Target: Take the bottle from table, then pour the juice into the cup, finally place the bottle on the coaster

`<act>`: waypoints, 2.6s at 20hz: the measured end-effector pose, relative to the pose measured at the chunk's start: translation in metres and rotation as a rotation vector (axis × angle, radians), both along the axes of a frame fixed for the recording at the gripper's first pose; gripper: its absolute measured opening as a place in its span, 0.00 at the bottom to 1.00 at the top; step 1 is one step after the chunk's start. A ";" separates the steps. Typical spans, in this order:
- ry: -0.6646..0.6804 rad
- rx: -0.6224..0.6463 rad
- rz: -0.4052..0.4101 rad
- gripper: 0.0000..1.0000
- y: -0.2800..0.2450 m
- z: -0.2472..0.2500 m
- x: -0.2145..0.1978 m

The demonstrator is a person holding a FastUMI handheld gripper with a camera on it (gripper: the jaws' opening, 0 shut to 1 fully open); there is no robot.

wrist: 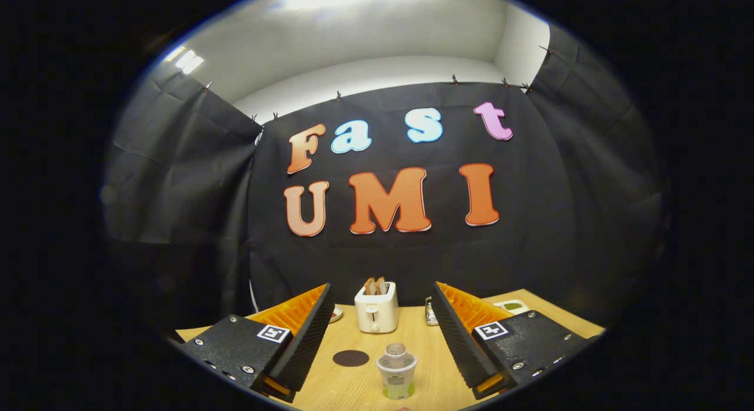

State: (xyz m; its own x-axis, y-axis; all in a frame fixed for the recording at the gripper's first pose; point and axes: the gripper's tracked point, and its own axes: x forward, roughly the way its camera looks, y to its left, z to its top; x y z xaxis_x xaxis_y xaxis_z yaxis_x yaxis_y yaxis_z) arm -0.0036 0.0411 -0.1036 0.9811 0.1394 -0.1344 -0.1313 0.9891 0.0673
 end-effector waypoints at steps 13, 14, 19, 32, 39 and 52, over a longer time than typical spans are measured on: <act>0.205 -0.046 -0.032 0.98 -0.016 -0.143 0.010; 0.219 -0.064 -0.038 0.98 -0.016 -0.154 0.010; 0.277 -0.116 -0.059 0.97 -0.017 -0.197 0.011; 0.363 -0.191 -0.063 0.61 -0.009 -0.238 0.013; 0.325 -0.421 -0.024 0.57 0.001 -0.229 0.022; 0.114 -0.992 0.079 0.57 0.048 -0.207 0.053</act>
State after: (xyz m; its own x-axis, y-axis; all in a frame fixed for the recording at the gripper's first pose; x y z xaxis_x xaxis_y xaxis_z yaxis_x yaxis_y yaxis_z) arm 0.0495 0.0890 -0.3111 0.9478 -0.0225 -0.3182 -0.2434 0.5935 -0.7672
